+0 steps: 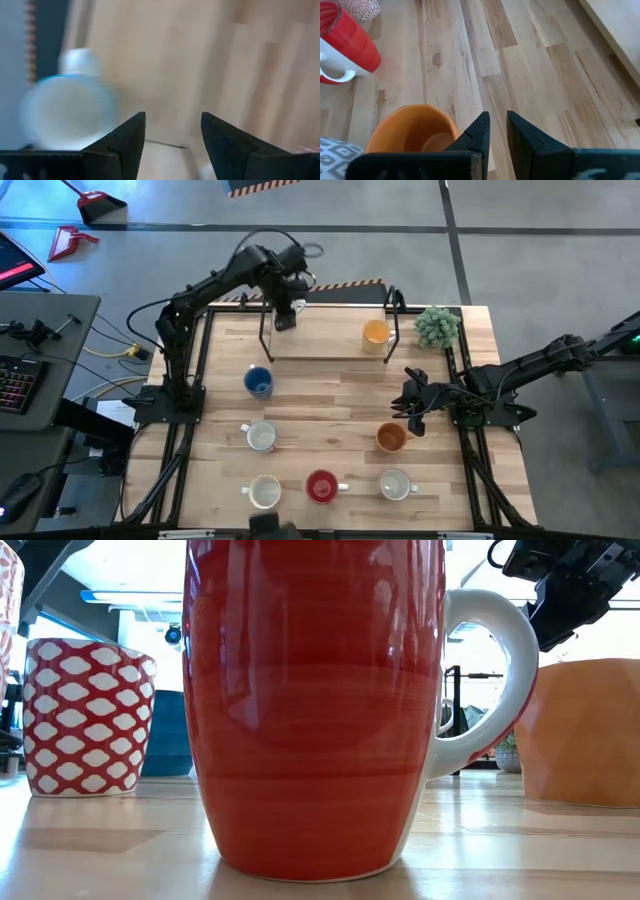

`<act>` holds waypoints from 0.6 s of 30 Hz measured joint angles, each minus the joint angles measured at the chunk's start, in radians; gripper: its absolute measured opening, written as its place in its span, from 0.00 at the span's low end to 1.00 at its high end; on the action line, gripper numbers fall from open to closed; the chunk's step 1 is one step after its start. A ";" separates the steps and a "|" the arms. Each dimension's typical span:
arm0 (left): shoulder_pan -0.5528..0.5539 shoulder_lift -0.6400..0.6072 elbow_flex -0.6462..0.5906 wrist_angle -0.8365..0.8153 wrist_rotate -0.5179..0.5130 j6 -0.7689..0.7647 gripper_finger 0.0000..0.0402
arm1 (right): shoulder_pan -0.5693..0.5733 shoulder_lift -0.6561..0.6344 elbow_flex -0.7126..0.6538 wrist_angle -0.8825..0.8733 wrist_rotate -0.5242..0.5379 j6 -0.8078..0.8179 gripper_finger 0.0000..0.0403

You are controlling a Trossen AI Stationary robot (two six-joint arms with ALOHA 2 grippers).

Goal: Place coffee mugs
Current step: Put the red mug on the shelf

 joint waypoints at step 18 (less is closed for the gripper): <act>-0.434 -0.532 -0.331 0.251 -0.016 -0.272 0.35 | 0.014 -0.257 0.000 0.072 0.043 -0.088 0.11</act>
